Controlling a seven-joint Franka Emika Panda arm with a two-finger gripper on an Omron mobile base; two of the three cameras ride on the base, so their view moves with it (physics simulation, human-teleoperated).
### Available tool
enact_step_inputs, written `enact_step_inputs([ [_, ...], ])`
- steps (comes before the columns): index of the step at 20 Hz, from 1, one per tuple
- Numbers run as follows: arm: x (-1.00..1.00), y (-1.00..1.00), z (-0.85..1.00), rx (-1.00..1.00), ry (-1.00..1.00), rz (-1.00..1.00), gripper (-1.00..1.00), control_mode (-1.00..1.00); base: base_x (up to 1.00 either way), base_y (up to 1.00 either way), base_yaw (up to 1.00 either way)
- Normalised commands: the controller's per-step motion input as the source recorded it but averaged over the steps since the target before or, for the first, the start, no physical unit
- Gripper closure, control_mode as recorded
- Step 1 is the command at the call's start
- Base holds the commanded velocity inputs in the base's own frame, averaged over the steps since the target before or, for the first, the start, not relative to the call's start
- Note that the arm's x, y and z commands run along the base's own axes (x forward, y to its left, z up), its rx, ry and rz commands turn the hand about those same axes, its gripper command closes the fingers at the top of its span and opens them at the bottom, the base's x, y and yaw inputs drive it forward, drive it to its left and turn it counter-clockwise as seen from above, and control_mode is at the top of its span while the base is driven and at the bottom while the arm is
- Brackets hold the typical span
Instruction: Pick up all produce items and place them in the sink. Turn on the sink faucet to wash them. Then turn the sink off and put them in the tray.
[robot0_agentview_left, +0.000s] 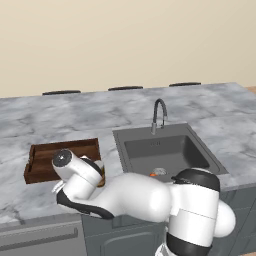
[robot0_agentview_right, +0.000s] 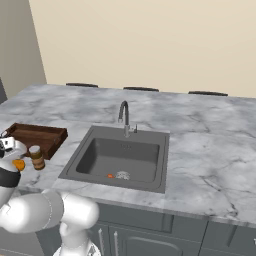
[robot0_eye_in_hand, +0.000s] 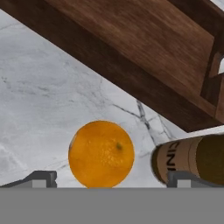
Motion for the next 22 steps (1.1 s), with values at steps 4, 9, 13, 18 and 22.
enact_step_inputs([
  [4,0.08,0.0,-0.14,0.0,0.0,0.0,-1.0,-1.0,0.0,0.0,0.0],
  [9,0.08,0.0,-0.15,0.0,0.0,0.0,-1.0,-1.0,0.0,0.0,0.0],
  [13,0.01,0.0,-0.16,0.0,0.0,0.0,-1.0,-1.0,0.0,0.0,0.0],
  [18,0.0,0.0,-0.13,0.0,0.0,0.0,-1.0,-1.0,0.0,0.0,0.0],
  [22,0.0,0.0,-0.15,0.0,0.0,0.0,-1.0,-1.0,0.0,0.0,0.0],
])
